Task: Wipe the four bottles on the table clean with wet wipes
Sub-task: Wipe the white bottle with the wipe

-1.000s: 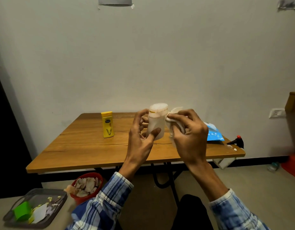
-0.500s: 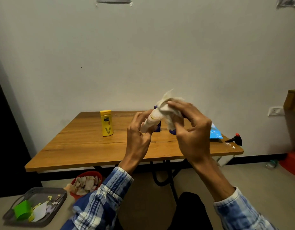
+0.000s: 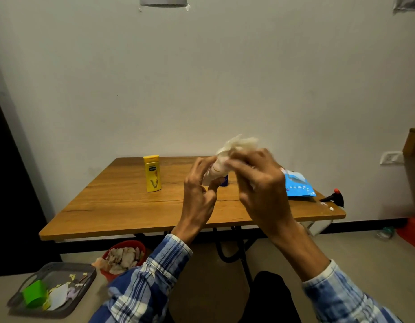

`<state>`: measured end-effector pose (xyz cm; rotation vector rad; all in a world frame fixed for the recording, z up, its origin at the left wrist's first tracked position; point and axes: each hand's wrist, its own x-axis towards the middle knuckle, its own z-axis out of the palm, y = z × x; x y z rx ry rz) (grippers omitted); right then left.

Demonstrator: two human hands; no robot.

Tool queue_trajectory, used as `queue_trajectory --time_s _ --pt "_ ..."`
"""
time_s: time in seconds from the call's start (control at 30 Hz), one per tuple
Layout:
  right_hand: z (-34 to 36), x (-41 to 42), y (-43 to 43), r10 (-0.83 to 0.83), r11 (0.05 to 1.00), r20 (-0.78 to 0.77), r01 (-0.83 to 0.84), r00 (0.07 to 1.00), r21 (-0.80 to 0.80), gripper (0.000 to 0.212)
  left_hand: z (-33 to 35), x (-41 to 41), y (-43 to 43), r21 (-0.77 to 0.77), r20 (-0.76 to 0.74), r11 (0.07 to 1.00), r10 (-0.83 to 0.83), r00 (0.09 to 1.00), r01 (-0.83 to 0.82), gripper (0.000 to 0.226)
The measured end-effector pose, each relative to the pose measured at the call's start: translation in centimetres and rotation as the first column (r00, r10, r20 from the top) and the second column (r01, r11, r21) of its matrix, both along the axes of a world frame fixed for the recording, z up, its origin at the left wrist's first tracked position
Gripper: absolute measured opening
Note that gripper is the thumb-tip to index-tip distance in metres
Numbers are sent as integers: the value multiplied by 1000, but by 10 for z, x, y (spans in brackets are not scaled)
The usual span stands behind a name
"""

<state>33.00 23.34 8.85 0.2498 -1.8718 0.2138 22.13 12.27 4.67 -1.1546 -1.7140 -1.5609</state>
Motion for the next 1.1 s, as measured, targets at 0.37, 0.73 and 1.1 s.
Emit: queue_trajectory --time_s 0.37,0.73,1.1 --pt "8 4 9 66 987 -44 -72 997 -143 25 -4 -7 3 -10 43 1000 9 999 -9 45" --pt "4 -7 2 39 997 145 -48 989 56 26 -4 -7 -3 19 35 1000 12 999 -13 41" --pt "0 -11 7 61 998 88 -63 994 9 31 -6 -3 -1 15 41 999 32 999 -33 49"
